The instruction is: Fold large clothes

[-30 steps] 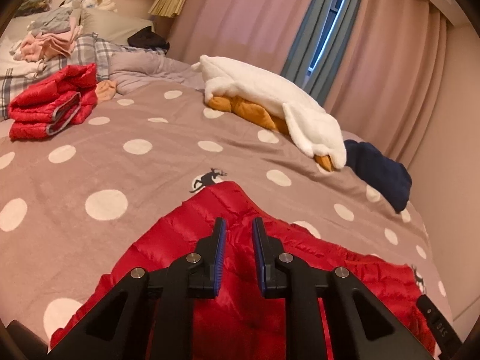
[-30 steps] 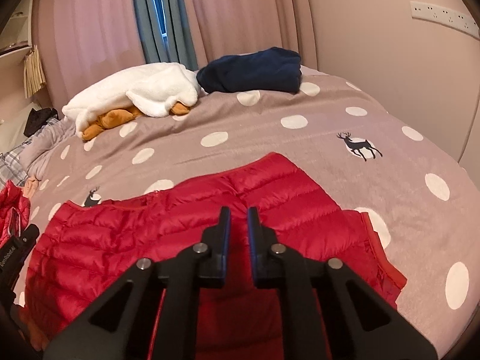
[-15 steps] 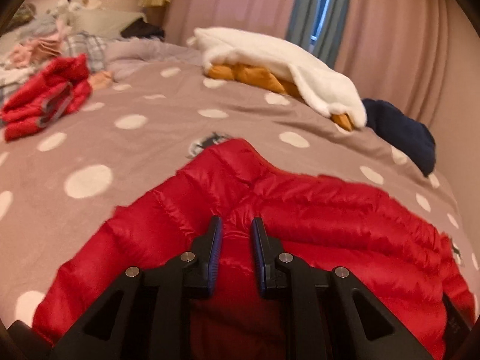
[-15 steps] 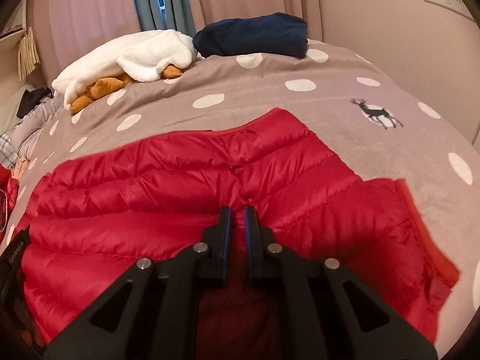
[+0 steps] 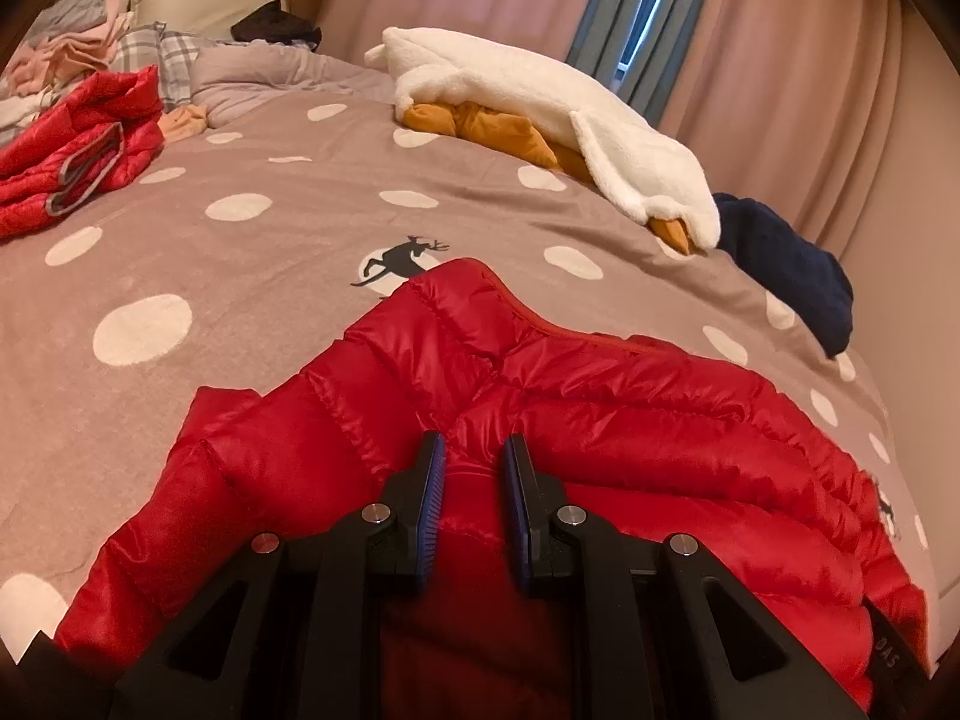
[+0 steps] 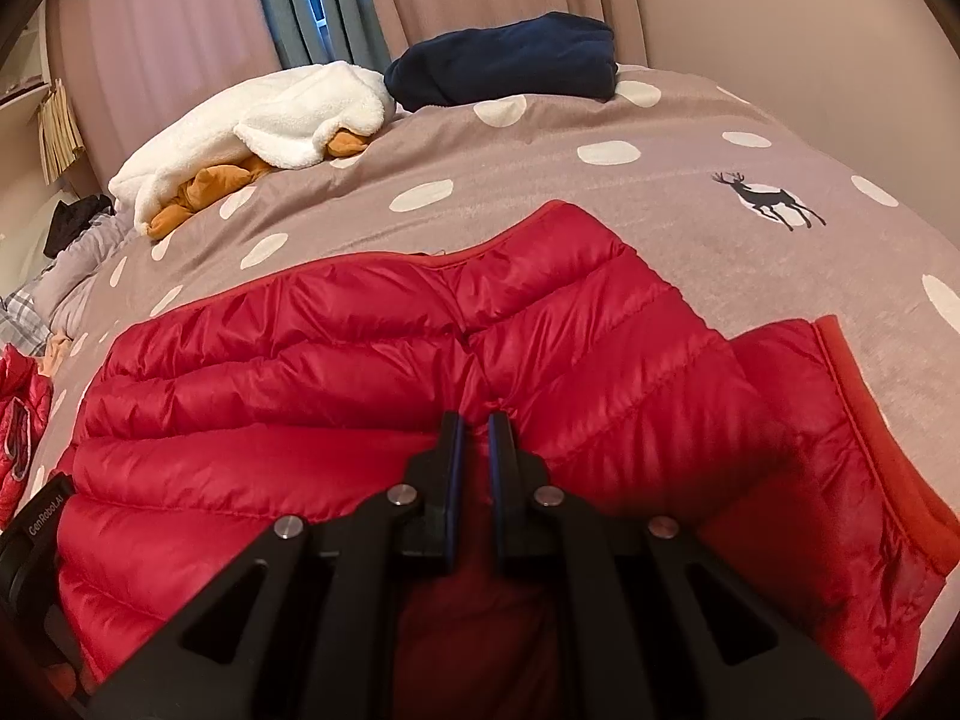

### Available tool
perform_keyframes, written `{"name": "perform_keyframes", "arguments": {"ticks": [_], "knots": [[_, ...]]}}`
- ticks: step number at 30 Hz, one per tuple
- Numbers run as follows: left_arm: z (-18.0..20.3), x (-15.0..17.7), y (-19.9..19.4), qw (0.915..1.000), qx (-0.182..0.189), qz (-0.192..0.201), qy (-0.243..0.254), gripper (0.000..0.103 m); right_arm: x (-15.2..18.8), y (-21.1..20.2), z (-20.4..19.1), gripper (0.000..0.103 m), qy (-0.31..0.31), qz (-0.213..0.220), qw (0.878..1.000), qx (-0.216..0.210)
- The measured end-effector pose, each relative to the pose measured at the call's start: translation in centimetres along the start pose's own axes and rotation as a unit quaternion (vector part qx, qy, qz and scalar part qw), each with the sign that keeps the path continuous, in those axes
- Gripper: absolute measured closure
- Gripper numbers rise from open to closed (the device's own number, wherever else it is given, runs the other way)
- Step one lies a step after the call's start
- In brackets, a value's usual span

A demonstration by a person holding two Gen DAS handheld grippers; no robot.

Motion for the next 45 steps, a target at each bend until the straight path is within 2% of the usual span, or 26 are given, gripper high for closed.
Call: {"name": "perform_keyframes", "arguments": {"ticks": [8, 18, 20, 22, 26, 28, 31, 34, 38, 41, 45], "knots": [[0.6, 0.0, 0.0, 0.9995, -0.027, -0.002, 0.016, 0.085, 0.0, 0.0, 0.1, 0.095, -0.002, -0.001, 1.000, 0.004], [0.7, -0.2, -1.9, 0.9975, -0.065, 0.020, 0.021, 0.085, -0.5, -1.4, -0.4, 0.094, -0.015, 0.008, 0.999, 0.042], [0.7, -0.3, -2.9, 0.9978, -0.060, 0.021, 0.019, 0.085, -0.7, -2.3, -0.6, 0.089, -0.020, 0.015, 0.999, 0.037], [1.0, -0.3, -4.1, 0.9985, -0.045, 0.026, 0.016, 0.085, -0.7, -3.5, -0.7, 0.089, -0.020, 0.023, 0.999, 0.025], [2.0, 0.2, -6.7, 0.9968, -0.027, 0.068, 0.032, 0.085, -0.5, -5.4, -0.9, 0.089, -0.010, 0.044, 0.999, 0.013], [2.4, 0.6, -7.2, 0.9960, -0.025, 0.076, 0.040, 0.085, -0.4, -6.1, -0.9, 0.089, 0.002, 0.054, 0.998, 0.011], [2.8, 1.2, -6.8, 0.9968, -0.024, 0.065, 0.040, 0.085, -0.1, -6.8, -1.2, 0.088, 0.018, 0.060, 0.998, -0.005], [3.1, 1.9, -5.8, 0.9976, -0.038, 0.044, 0.039, 0.085, 0.3, -6.6, -1.9, 0.086, 0.013, 0.059, 0.998, 0.002], [3.4, 2.6, -5.1, 0.9949, -0.067, 0.063, 0.041, 0.085, 0.8, -5.0, -2.1, 0.086, 0.020, 0.035, 0.999, -0.003], [2.9, 2.9, -4.2, 0.9954, -0.073, 0.060, 0.016, 0.085, 1.1, -4.3, -1.9, 0.086, 0.028, 0.041, 0.999, 0.010], [3.1, 3.1, -4.0, 0.9944, -0.083, 0.060, 0.023, 0.085, 1.5, -3.2, -1.9, 0.086, 0.032, 0.044, 0.998, 0.030]]}}
Point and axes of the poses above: each gripper's, at about its wrist camera, not at the fingertips, and y roughly the way its jaws point, z to its right, x to its underside, the point moved 3 cm from there along y, roughly the way its jaws point, and after that the axes turned 5 degrees about -z, right-handed, at the moved point
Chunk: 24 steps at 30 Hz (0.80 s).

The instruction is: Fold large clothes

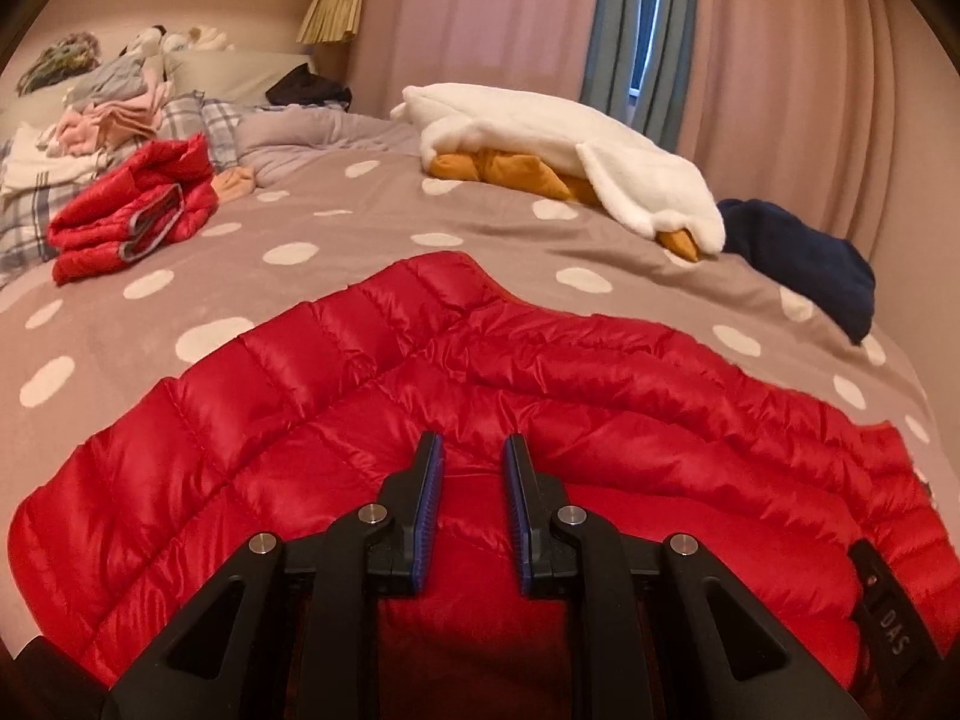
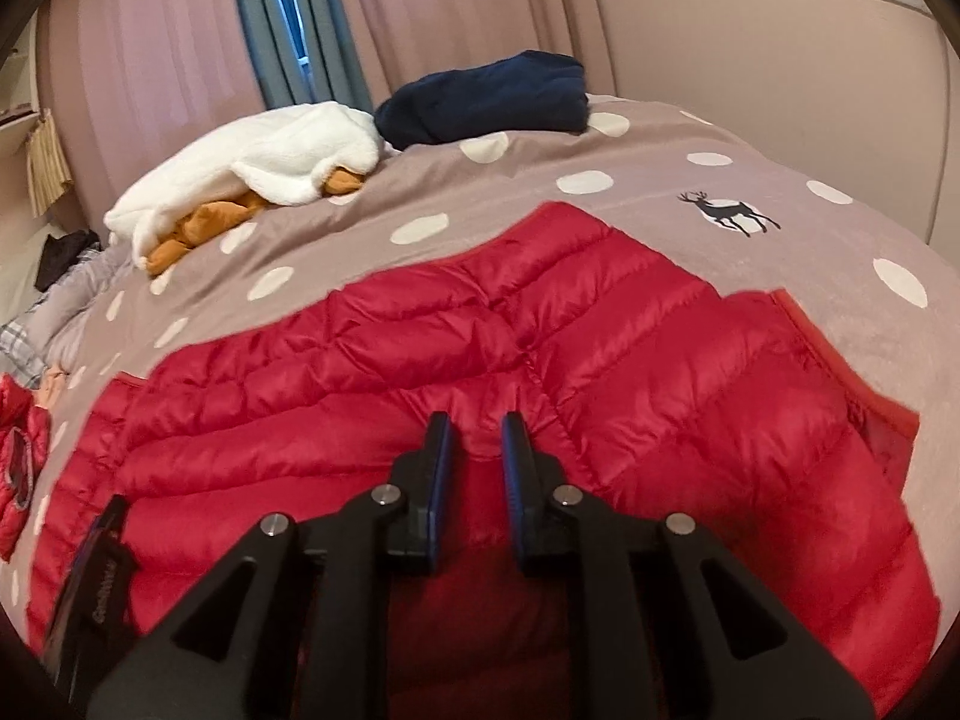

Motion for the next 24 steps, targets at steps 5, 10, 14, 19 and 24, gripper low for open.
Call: {"name": "perform_keyframes", "arguments": {"ticks": [5, 10, 14, 19, 24], "knots": [[-0.16, 0.06, 0.18, 1.0000, 0.005, -0.006, -0.002, 0.085, 0.04, 0.32, -0.02, 0.086, -0.002, 0.000, 1.000, 0.012], [-0.04, 0.07, 0.19, 1.0000, 0.003, -0.005, -0.001, 0.085, 0.11, 0.35, 0.12, 0.086, -0.001, 0.000, 1.000, 0.011], [-0.06, 0.06, 0.19, 1.0000, 0.003, -0.005, 0.000, 0.085, 0.13, 0.36, 0.05, 0.086, -0.001, 0.000, 1.000, 0.011], [-0.08, 0.05, 0.19, 1.0000, 0.002, -0.005, 0.000, 0.085, 0.16, 0.39, 0.08, 0.086, -0.003, 0.000, 1.000, 0.015], [-0.03, 0.07, 0.23, 1.0000, 0.002, -0.005, -0.001, 0.085, 0.20, 0.40, 0.09, 0.085, -0.003, 0.000, 1.000, 0.015]]}}
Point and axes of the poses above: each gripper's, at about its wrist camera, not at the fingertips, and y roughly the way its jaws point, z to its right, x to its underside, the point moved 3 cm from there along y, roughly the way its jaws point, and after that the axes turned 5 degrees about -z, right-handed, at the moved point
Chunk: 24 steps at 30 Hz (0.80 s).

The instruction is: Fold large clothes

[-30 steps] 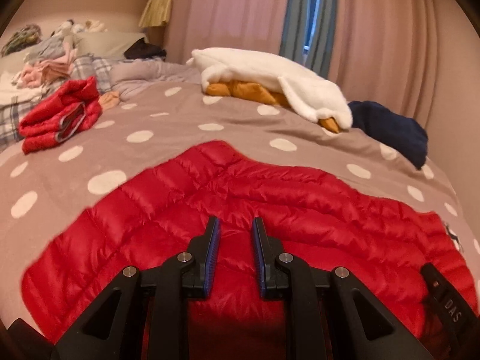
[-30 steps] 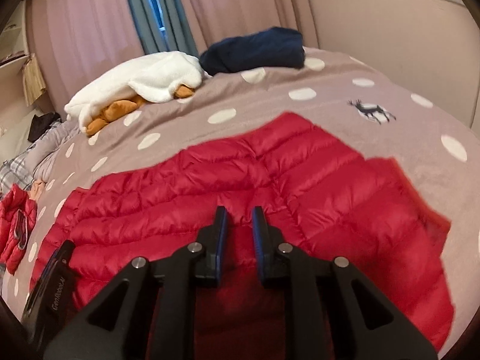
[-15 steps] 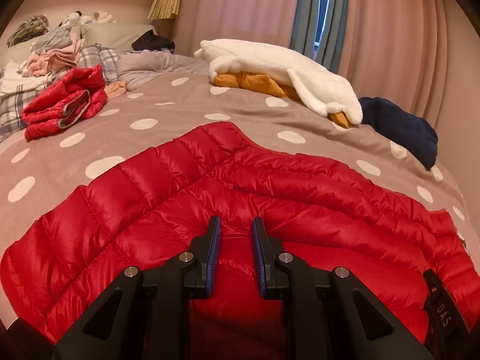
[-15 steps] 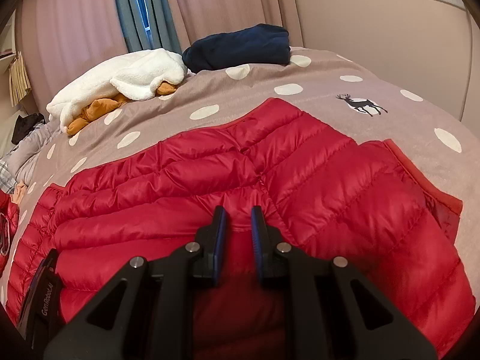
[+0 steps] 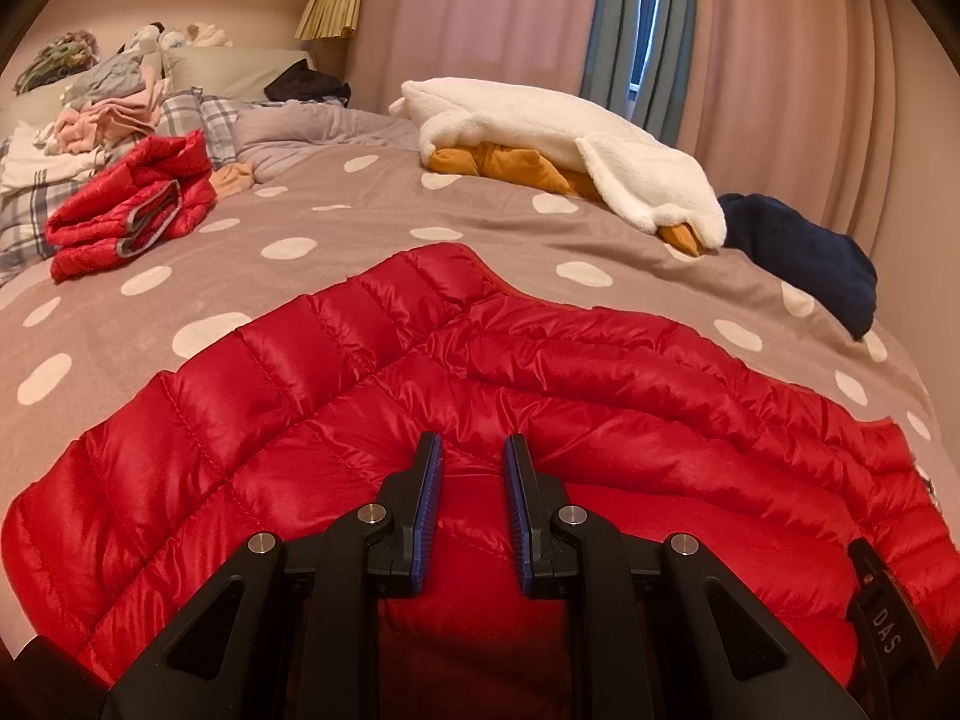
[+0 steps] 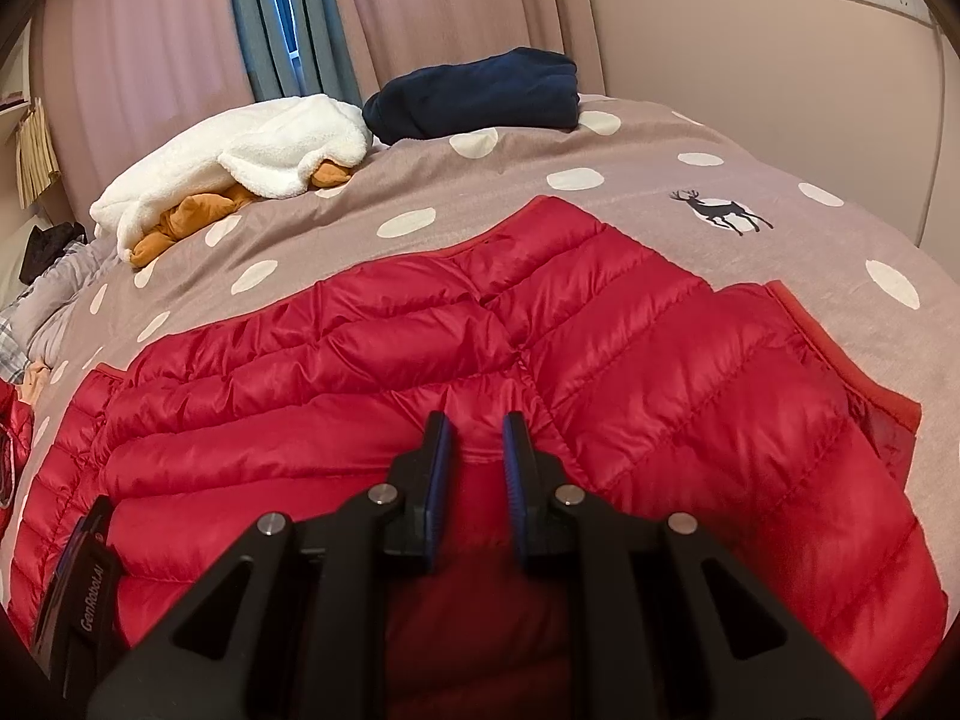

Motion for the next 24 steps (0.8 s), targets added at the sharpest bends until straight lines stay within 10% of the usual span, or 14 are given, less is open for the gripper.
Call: {"name": "perform_keyframes", "arguments": {"ticks": [15, 24], "knots": [[-0.9, -0.9, -1.7, 0.9999, 0.003, 0.003, -0.015, 0.077, -0.9, -2.4, 0.5, 0.058, 0.013, 0.010, 0.999, -0.036], [-9.0, -4.2, -4.0, 0.9894, 0.021, 0.023, -0.142, 0.038, -2.3, -5.3, 5.7, 0.040, 0.099, 0.041, 0.994, -0.032]]}}
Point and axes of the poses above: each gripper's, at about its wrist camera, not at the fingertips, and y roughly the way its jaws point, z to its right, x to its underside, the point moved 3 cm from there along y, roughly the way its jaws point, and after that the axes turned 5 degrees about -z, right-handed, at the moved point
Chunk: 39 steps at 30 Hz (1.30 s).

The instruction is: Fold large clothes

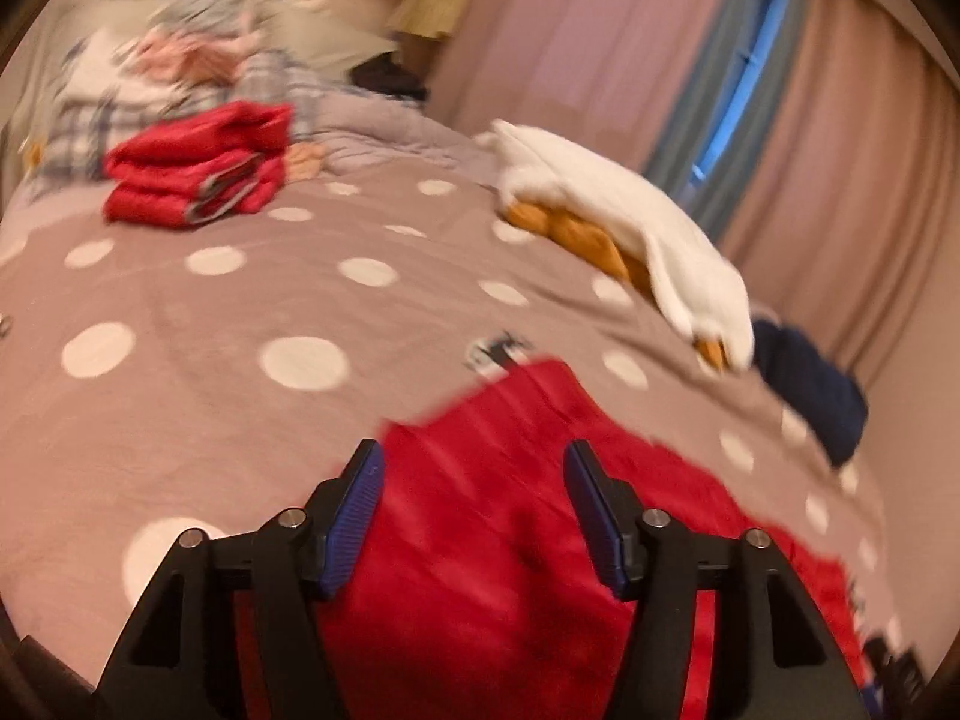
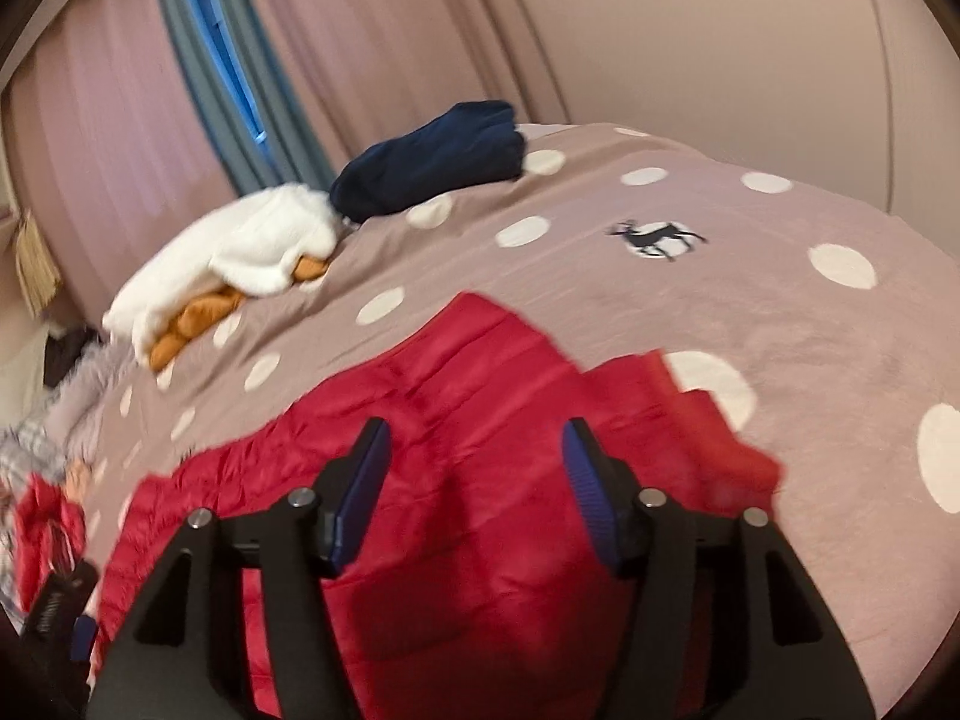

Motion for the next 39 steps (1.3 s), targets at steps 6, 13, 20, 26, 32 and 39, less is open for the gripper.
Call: {"name": "perform_keyframes", "arguments": {"ticks": [6, 13, 20, 26, 32, 39], "knots": [[-7.3, -0.9, 1.6, 0.9934, -0.004, -0.085, -0.076, 0.033, -0.1, -0.9, 1.9, 0.028, 0.014, -0.009, 1.000, 0.012], [-11.3, 3.9, 2.4, 0.9686, 0.081, -0.155, -0.177, 0.029, 1.6, -1.0, 3.5, 0.025, 0.037, -0.036, 0.999, 0.011], [-10.9, 4.6, 1.0, 0.9751, 0.071, -0.126, -0.168, 0.028, 1.8, -2.6, 3.1, 0.025, 0.007, 0.011, 0.999, 0.052], [-11.8, 4.6, 0.3, 0.9662, 0.085, -0.151, -0.191, 0.025, 1.1, -5.0, 5.1, 0.022, 0.019, 0.056, 0.994, 0.091], [-12.8, 5.2, -0.7, 0.9580, 0.107, -0.143, -0.224, 0.022, 1.6, -3.3, 7.9, 0.022, 0.072, 0.008, 0.994, 0.083], [-10.3, 6.0, 0.1, 0.9440, 0.192, -0.170, -0.207, 0.017, 2.2, -2.3, 7.6, 0.022, 0.078, -0.017, 0.994, 0.074]]}}
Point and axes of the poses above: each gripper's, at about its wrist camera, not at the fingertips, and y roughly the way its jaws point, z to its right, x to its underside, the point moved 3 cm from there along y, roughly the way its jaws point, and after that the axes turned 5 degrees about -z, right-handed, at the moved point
